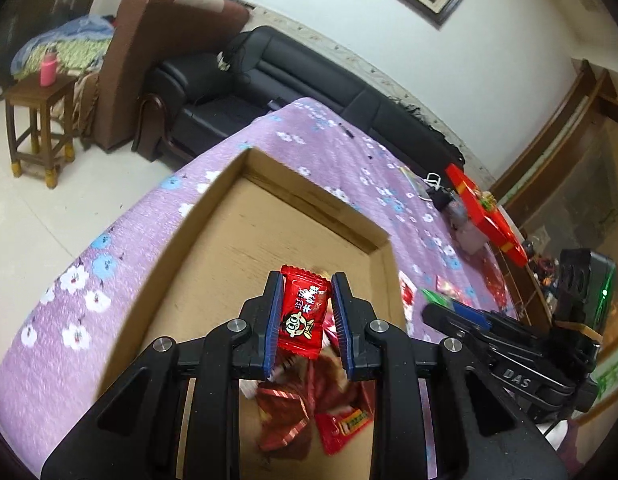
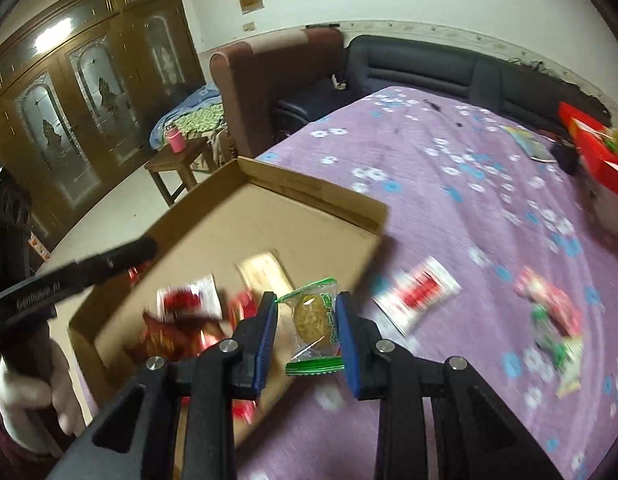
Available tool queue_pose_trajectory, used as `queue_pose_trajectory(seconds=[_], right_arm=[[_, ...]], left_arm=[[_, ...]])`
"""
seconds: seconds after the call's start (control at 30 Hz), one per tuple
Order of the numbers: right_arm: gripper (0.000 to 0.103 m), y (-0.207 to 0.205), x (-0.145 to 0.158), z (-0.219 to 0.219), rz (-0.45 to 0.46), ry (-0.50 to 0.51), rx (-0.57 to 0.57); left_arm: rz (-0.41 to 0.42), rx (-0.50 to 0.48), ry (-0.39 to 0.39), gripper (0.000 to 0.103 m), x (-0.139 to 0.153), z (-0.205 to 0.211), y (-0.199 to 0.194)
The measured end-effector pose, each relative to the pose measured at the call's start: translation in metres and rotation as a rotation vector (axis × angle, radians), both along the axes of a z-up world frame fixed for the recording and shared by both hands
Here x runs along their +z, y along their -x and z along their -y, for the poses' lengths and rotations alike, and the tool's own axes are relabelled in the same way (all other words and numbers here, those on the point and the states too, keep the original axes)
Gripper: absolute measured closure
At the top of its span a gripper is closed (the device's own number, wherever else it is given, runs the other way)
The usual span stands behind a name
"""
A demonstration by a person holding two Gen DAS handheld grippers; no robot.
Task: Organize snacks
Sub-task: 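Open both tools over the cardboard tray to drop the snacks, then grasp the pink cartoon candy bar with right tool while left tool moves to pile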
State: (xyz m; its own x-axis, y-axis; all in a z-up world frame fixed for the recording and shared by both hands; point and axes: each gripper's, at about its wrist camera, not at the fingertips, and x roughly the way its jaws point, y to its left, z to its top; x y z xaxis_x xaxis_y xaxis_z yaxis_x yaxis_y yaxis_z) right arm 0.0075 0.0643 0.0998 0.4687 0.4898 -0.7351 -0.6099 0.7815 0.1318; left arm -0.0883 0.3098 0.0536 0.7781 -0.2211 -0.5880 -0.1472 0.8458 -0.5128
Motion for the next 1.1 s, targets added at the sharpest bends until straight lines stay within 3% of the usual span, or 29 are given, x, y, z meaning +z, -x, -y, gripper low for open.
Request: queue_pose_trajectory(seconds=[0.17,0.23,0.3,0.33,0.57,0.77,1.1], right_arm=[[0.071,-0.026,-0.012,-0.042,-0.033,0.040,0.010],[0.071,-0.034,-0.019,-0.052,-0.041,0.057,0.007],[0.068,-0.040,-0.025,-0.058,-0.055,0.060,0.005],[0.067,-0.042,-0.027,-0.061,-0.061,0.059,0.006],[0.051,-0.045,-0.023,-0.056,-0.055,0.026,-0.031],[0.047,-0.043,-0.001,-0.012,-0.052,-0.057,-0.099],[0.043,-0.034,0.008,0.111,-0.012,-0.090,-0.285]], left_arm=[[-0.023,0.022,0.025,0.079,-0.004,-0.016,-0.012],[-0.038,0.035,0.048,0.072,-0.007,-0.023,-0.014],[-0.036,0.039,0.068,0.055,-0.007,-0.026,-0.014],[-0.033,0.039,0.074,0.052,-0.007,-0.027,-0.014],[-0.002,0.030,0.106,0.052,0.000,-0.029,-0.005],[0.034,0.008,0.113,0.046,0.017,-0.016,0.013],[0.028,-0.067,0.124,0.045,0.029,0.027,0.022]])
